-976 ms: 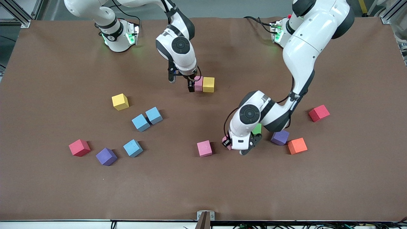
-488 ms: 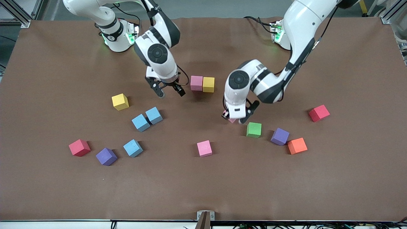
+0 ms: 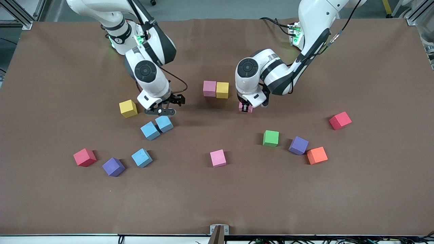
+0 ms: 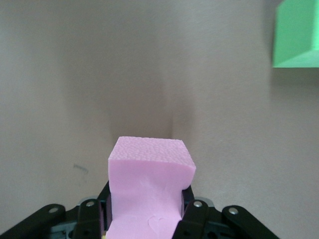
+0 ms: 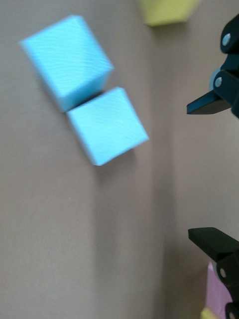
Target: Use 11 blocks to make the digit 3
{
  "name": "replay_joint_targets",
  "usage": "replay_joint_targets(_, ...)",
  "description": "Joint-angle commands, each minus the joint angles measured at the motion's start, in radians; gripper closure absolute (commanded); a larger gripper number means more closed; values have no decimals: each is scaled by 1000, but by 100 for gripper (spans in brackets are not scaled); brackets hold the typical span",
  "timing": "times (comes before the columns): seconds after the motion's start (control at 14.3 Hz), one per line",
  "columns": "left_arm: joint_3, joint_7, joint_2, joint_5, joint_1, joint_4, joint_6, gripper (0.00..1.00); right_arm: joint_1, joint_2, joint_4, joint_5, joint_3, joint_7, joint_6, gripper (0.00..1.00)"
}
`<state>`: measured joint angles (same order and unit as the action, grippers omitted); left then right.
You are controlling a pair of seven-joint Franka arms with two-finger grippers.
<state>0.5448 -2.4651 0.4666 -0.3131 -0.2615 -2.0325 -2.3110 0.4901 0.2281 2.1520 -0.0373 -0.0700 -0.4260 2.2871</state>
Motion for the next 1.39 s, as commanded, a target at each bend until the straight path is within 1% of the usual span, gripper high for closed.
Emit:
replay_joint_targets(0.0, 38, -144, -36, 16, 11, -99, -103, 86, -44, 13, 16, 74, -14, 240, 67, 0)
replay_joint_targets(0.14, 49, -218, -55, 11, 10, -147, -171, 86, -53, 42, 17, 94, -14, 379, 121, 0)
replay_joint_targets(0.49, 69, -319, -57, 6, -4, -170, -202, 87, -62, 96, 19, 96, -14, 524, 221, 0)
replay_joint_targets(0.7, 69, -322, -45, 5, -10, -170, -222, 87, -65, 112, 17, 97, -13, 536, 232, 0)
replay_joint_targets(0.91, 69, -342, -37, 3, -31, -172, -226, 87, -94, 114, 17, 108, -13, 553, 232, 0)
replay_joint_targets(1.32, 69, -371, -33, 3, -48, -178, -228, 87, -82, 151, 22, 109, -13, 549, 276, 0)
